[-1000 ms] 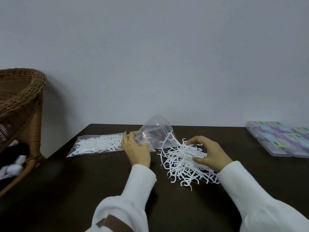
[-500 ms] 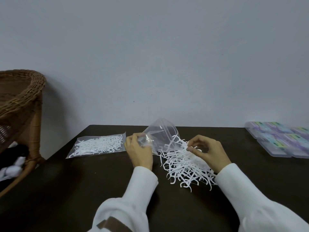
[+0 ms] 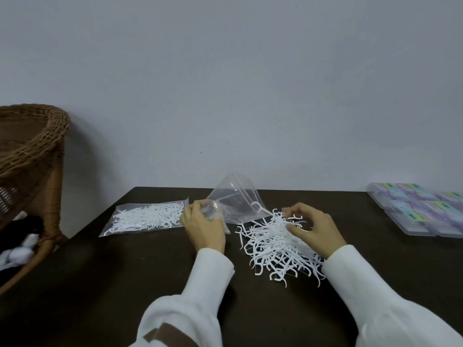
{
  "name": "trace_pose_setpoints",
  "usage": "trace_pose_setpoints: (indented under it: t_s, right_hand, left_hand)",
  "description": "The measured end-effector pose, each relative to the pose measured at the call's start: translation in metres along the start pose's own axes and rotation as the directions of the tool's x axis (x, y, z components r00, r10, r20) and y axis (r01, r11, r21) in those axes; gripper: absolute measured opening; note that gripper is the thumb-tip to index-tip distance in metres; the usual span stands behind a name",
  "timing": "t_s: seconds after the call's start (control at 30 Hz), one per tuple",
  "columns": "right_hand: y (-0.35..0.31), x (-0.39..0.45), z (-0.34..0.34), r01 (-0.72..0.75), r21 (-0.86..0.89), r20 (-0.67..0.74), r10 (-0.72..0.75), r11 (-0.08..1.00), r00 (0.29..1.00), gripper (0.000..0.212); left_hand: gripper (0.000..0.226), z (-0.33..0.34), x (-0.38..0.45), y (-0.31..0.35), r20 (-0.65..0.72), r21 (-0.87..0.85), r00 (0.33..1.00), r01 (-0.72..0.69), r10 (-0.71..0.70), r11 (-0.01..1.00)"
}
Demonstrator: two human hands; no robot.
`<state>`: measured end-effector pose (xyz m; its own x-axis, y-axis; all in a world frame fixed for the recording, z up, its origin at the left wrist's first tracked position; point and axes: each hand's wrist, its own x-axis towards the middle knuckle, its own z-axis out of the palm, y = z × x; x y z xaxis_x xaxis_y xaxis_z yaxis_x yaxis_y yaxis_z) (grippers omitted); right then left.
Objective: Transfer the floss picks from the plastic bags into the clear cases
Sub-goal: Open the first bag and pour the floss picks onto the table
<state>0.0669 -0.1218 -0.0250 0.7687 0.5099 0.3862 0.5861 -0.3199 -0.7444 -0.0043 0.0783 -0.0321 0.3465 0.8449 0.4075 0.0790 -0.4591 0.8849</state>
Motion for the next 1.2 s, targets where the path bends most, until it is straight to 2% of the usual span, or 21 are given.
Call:
trace_pose_setpoints:
  t_s: [0.13,0.27,0.43,0.57,0.63,0.7,0.77,0.87,0.93,0.97,1.13,1.2]
  right_hand:
    - [-0.008,-0.002,0.005,0.072,0.017,0.057,-0.073,0.997,0.996,0.021]
    - [-0.006,-0.001,0.007,0.106,0.011,-0.035,-0.106,0.994,0.994,0.02]
    - [-0.001,0.001,0.002,0.08,0.025,-0.106,-0.077,0.996,0.991,0.016]
    - [0.0,0.001,0.002,0.069,0.029,-0.153,-0.064,0.997,0.986,0.013]
    - [0.001,0.002,0.0,0.051,0.03,-0.203,-0.043,0.998,0.978,0.011]
    - [0.003,0.003,-0.001,0.02,0.017,-0.203,-0.017,1.0,0.979,0.013]
    - [0.004,0.003,-0.001,-0.011,-0.009,-0.175,0.009,1.0,0.985,0.018]
    - [0.002,0.002,0.001,0.003,0.005,-0.102,-0.002,1.0,0.995,0.018]
    - [-0.001,0.002,0.004,0.008,0.065,-0.038,-0.006,0.998,0.999,0.016]
    - [-0.003,0.001,0.006,-0.007,0.119,-0.004,0.008,0.993,1.0,0.018]
    - [-0.013,-0.003,0.012,-0.081,0.309,0.095,0.054,0.947,0.994,0.032]
    - [-0.014,-0.004,0.012,-0.09,0.365,0.098,0.058,0.926,0.993,0.038]
  left_hand:
    - [0.016,0.008,-0.01,0.001,0.076,0.013,0.985,-0.155,0.153,0.988]
    - [0.018,0.012,-0.014,0.001,0.108,0.037,0.963,-0.253,0.248,0.967]
    - [0.017,0.006,-0.012,0.002,0.041,0.068,0.984,-0.174,0.172,0.982]
    - [0.022,0.002,-0.006,0.001,0.064,0.081,0.997,-0.056,0.051,0.995]
    - [0.026,0.001,-0.003,0.0,0.06,0.036,0.998,-0.007,0.005,0.999]
    - [0.027,-0.002,-0.002,0.004,0.071,-0.045,0.992,0.104,-0.101,0.994]
    - [0.027,-0.004,-0.002,0.008,0.145,-0.134,0.962,0.249,-0.23,0.959]
    - [0.021,0.001,-0.002,0.007,0.314,-0.24,0.909,0.356,-0.274,0.903]
    - [0.026,0.004,-0.004,0.009,0.412,-0.293,0.864,0.427,-0.29,0.855]
    - [0.028,0.005,-0.006,0.01,0.439,-0.303,0.851,0.441,-0.287,0.845]
    - [0.04,0.009,-0.014,0.011,0.484,-0.245,0.859,0.317,-0.168,0.916]
    - [0.043,0.008,-0.015,0.011,0.498,-0.197,0.865,0.188,-0.067,0.962]
